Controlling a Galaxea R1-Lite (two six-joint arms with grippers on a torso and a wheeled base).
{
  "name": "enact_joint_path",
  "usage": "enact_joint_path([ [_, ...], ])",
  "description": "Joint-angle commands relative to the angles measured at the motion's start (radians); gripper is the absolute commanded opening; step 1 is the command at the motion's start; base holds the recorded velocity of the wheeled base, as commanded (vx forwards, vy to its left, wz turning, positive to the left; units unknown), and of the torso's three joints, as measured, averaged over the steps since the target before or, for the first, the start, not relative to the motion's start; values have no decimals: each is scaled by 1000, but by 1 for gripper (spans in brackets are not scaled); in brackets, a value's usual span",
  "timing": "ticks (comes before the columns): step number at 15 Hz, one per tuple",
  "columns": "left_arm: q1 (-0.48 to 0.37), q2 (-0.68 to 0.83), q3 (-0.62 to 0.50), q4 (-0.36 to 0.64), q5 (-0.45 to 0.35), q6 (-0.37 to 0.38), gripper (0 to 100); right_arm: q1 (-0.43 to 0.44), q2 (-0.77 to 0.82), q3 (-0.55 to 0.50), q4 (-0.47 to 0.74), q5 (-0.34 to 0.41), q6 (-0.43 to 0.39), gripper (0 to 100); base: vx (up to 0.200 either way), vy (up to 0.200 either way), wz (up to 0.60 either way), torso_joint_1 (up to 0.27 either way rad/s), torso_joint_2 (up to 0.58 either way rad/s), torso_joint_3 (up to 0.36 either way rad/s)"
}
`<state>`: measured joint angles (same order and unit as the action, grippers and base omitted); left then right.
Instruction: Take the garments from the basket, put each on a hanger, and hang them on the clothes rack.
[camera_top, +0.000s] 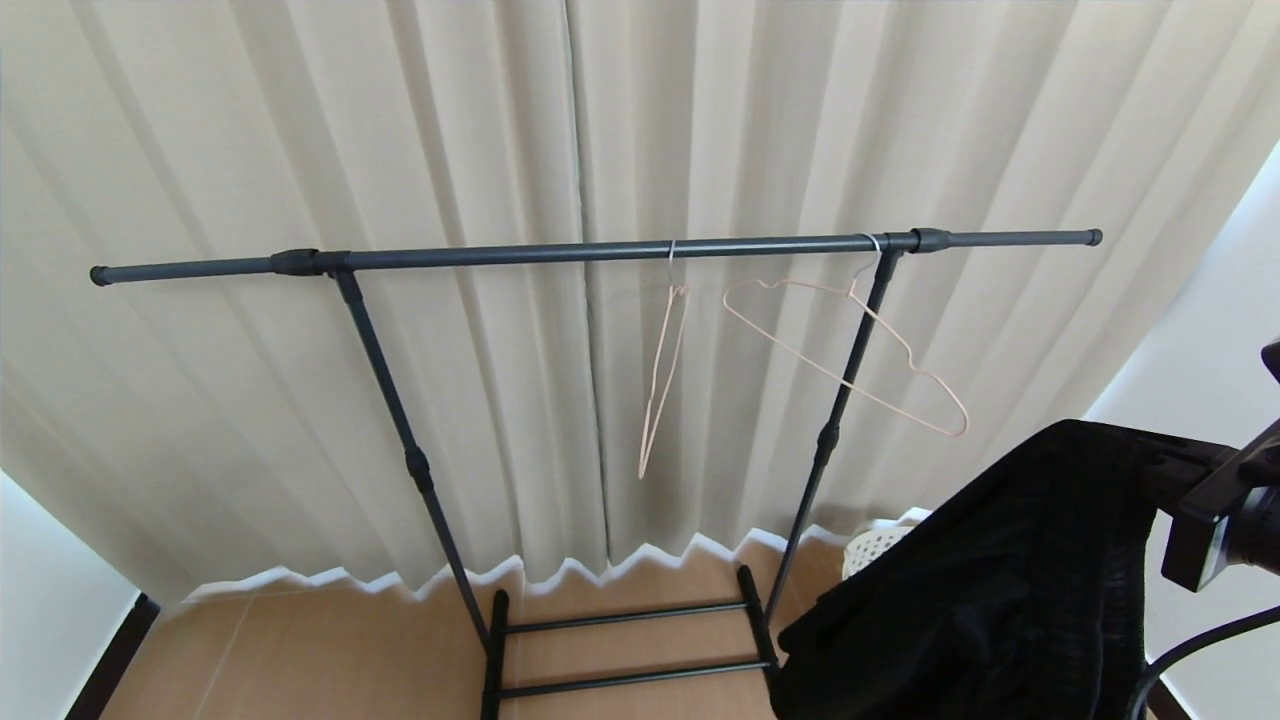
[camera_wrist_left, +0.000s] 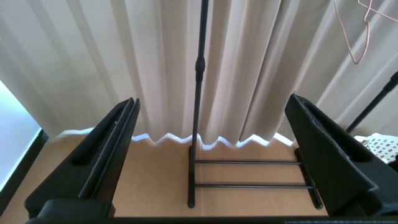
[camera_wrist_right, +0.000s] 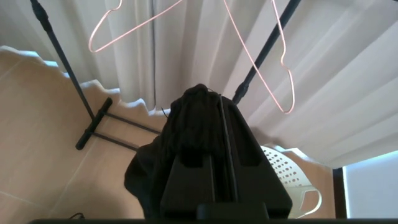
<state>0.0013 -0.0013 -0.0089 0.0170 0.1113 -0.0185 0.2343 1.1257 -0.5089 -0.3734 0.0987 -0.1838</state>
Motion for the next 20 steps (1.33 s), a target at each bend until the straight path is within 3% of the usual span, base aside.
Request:
enact_joint_path([
  [1, -1, 1, 0, 0, 1, 0, 100, 2, 0, 3, 1, 1, 0, 0, 0, 0, 0, 0, 0, 0],
  [16, -3, 1, 1, 3, -32, 12, 100, 5, -15, 41, -42, 1, -43, 0, 0, 0, 40, 0, 0, 0],
  [19, -7, 211, -2, 3, -48, 17, 100, 33, -12, 78, -48, -4, -89, 0, 0, 0, 0, 0, 0, 0],
  [20, -12, 369, 1, 3, -50, 19, 100, 97, -14, 86, -48, -5, -89, 0, 0, 0, 0, 0, 0, 0],
])
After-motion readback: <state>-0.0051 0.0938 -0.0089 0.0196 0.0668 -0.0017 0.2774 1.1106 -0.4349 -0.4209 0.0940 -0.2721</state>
